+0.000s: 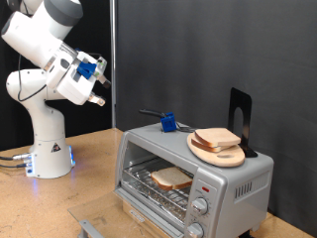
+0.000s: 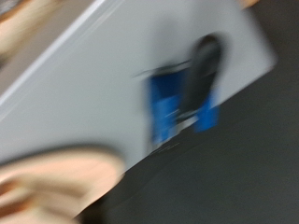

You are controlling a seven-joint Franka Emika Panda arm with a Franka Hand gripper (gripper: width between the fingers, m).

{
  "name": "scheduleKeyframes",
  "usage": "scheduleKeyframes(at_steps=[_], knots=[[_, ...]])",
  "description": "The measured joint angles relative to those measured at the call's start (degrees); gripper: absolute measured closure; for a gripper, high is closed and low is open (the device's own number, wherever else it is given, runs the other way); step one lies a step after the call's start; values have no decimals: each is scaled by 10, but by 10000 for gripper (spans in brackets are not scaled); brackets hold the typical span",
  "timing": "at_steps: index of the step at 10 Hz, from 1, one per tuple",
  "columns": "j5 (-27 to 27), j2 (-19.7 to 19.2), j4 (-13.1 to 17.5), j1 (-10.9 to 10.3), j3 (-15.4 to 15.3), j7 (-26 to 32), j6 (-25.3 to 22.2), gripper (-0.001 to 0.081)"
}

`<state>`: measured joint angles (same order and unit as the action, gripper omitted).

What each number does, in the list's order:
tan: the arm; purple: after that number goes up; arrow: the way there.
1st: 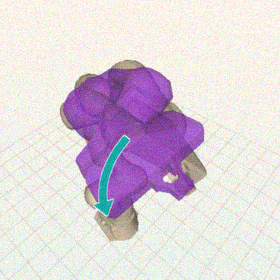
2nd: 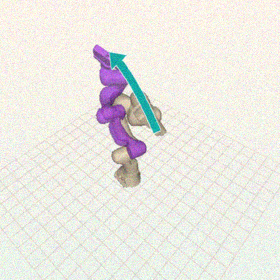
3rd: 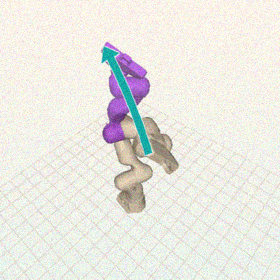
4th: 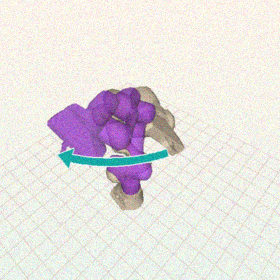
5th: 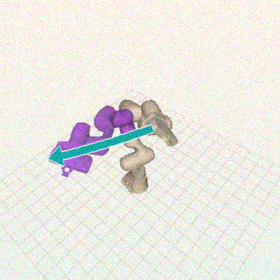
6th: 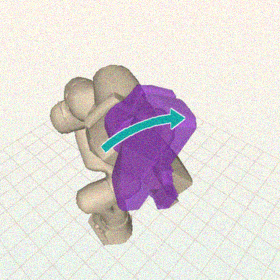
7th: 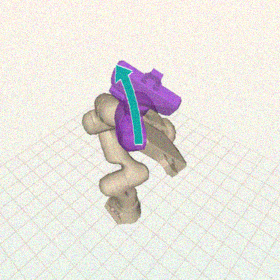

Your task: Make a piece of toast with the oven

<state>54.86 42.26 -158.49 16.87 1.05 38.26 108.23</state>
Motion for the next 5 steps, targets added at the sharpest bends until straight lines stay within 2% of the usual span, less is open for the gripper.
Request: scheduleKeyframes(at_steps=[2, 3, 4, 5], knots=[[-45, -38, 14, 18, 35, -79, -98, 6], [-63, -63, 20, 31, 56, -112, -138, 6], [-69, -98, 39, 39, 71, -140, -176, 6], [-69, -95, 37, 39, 67, -121, -163, 6]])
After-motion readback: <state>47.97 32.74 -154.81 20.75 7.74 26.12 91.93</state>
